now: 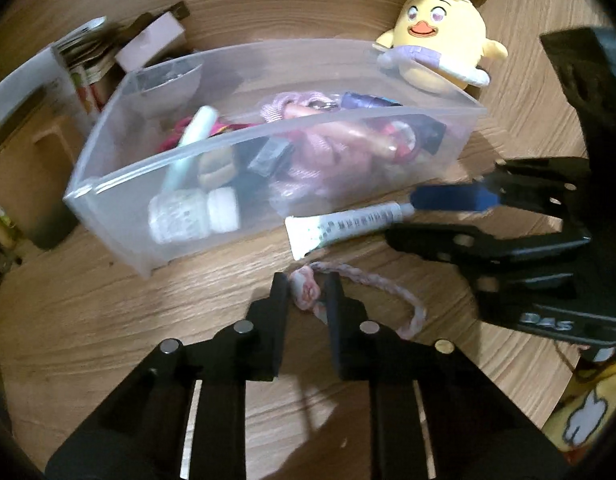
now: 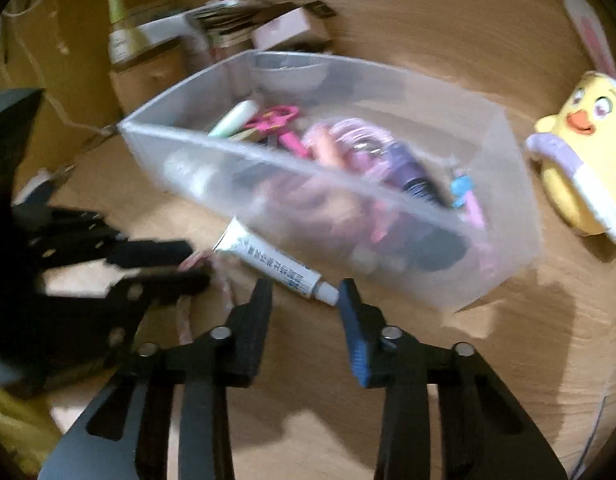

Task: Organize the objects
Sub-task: 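Grasp the pink rope bracelet with the left tool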

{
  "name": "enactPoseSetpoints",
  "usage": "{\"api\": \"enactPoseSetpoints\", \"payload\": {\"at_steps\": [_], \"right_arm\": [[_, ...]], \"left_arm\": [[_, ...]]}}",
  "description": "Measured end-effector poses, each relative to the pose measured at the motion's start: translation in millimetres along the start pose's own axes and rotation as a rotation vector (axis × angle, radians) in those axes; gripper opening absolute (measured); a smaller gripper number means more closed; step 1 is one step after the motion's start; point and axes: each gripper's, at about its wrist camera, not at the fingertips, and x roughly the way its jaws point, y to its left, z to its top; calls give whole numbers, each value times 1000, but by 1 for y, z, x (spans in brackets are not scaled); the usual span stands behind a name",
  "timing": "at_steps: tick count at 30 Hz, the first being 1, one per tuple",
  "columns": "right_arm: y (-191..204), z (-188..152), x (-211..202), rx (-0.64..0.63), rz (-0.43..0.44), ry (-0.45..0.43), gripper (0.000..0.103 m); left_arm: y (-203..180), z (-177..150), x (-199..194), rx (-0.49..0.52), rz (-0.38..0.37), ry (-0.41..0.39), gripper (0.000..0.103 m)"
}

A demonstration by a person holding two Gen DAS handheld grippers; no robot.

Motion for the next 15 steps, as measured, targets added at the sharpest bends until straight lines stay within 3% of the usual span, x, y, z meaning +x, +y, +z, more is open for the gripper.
{"api": "enactPoseSetpoints", "payload": {"at_steps": [4,8,12,15], "right_arm": [[7,-5,-9,-26,43,14,29],[17,2,-7,-74,-7,-12,29],[19,14,11,-95,-44,16,30],[21,19,16,-116,-76,10,38]], "left_arm": [[10,-7,-7,-16,3,-3,16],[14,-8,-10,-32,11,-5,15],[13,-8,-10,-33,13,-11,12],[13,-9,-14,-38,11,-26,11]]}}
